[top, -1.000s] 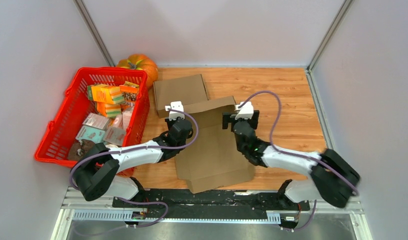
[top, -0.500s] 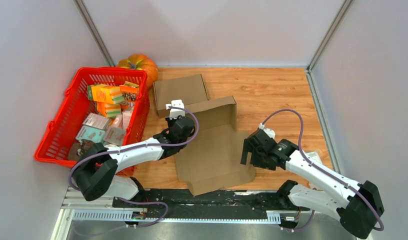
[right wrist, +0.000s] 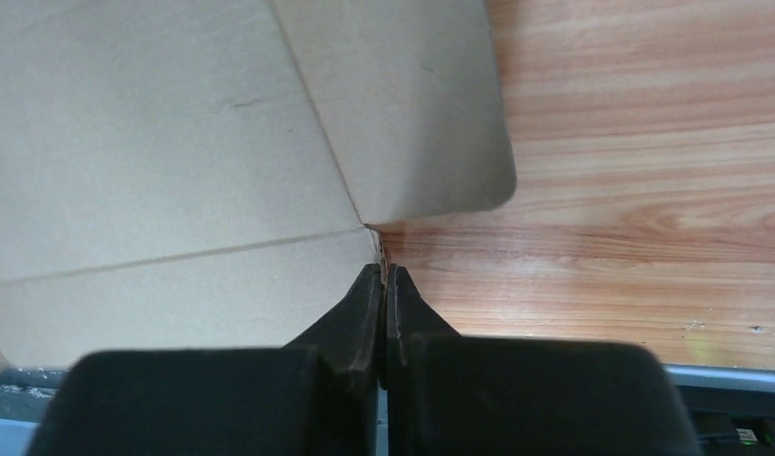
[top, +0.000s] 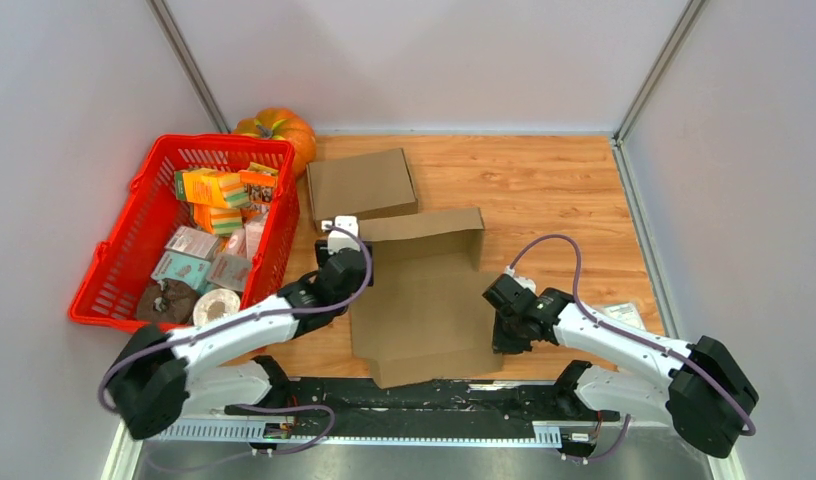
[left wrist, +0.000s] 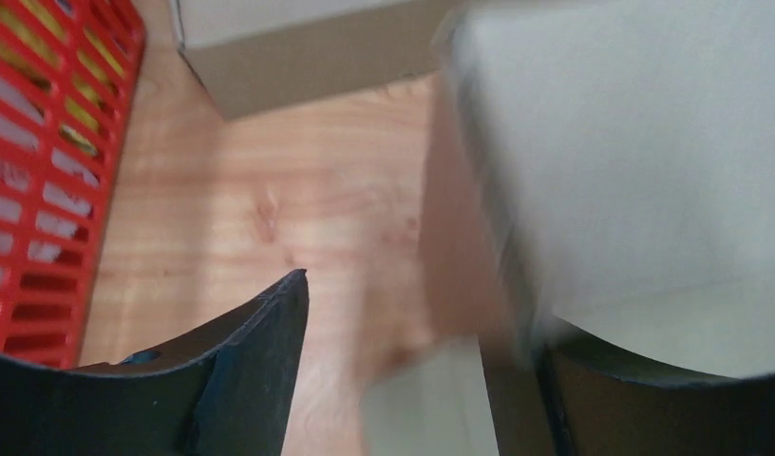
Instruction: Fold the paper box
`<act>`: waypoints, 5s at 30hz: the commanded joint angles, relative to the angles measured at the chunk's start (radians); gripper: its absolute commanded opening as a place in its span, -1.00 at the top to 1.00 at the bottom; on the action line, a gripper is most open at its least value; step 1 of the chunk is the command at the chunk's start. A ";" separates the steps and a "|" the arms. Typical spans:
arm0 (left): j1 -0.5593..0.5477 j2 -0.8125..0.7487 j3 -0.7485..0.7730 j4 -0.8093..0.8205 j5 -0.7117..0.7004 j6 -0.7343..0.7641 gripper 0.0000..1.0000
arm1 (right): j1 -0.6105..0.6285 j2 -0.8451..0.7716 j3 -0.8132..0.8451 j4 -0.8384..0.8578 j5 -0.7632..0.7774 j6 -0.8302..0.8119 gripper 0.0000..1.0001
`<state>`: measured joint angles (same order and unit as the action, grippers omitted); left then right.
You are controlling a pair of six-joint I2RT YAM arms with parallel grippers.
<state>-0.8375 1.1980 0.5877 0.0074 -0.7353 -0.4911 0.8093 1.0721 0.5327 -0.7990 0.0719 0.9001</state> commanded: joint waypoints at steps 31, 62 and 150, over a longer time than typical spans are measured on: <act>-0.672 0.405 0.551 -0.508 0.129 0.800 0.26 | -0.293 -0.090 0.360 -0.255 -0.492 -0.196 0.88; 0.078 0.592 1.538 -1.253 0.713 -0.992 1.00 | -0.159 -0.423 0.446 0.185 -0.175 -0.736 -1.00; 0.403 0.222 0.755 -0.307 0.938 0.659 1.00 | -0.237 0.078 0.627 0.380 -0.147 -1.052 -0.55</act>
<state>-0.4320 1.4132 1.3231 -0.3458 0.2234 0.2306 0.6067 1.1450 1.1019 -0.4709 -0.1284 -0.2340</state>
